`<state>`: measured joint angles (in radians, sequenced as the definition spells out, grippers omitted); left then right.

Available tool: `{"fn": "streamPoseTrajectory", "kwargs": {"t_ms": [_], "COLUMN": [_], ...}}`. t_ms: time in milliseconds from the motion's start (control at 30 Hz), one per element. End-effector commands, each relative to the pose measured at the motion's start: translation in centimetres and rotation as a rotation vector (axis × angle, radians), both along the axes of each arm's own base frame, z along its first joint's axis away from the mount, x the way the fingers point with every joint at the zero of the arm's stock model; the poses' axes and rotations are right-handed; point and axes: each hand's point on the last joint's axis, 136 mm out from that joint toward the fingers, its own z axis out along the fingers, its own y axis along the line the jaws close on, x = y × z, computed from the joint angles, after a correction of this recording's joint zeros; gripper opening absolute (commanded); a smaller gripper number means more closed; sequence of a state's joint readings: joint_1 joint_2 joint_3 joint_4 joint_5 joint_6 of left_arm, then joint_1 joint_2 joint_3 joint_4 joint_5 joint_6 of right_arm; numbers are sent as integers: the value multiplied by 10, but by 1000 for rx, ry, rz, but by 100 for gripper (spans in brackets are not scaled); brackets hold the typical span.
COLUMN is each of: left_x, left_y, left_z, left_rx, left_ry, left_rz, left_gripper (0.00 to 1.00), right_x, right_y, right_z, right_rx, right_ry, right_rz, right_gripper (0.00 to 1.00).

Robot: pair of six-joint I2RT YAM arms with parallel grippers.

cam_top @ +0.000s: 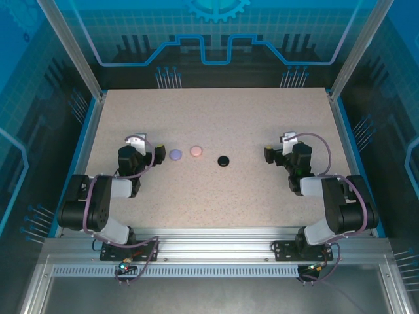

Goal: Insert wireless bluetooth earbuds into charging case

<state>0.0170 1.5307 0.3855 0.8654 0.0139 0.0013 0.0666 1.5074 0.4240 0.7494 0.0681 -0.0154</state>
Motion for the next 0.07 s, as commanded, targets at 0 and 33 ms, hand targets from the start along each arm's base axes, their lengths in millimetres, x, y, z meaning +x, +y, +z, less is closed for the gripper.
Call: {"fn": "streamPoseTrajectory", "kwargs": {"t_ms": [0, 33], "left_x": [3, 3], "left_y": [4, 4], "left_z": [2, 2], "left_rx": [0, 0], "left_ry": [-5, -5], "left_rz": [18, 18], "left_gripper": [99, 99], "right_x": [4, 3], "right_y": [-1, -1], "right_z": [4, 4], "right_rx": [17, 16], "right_ry": [-10, -10], "right_rz": [0, 0], "right_gripper": [100, 100]}}
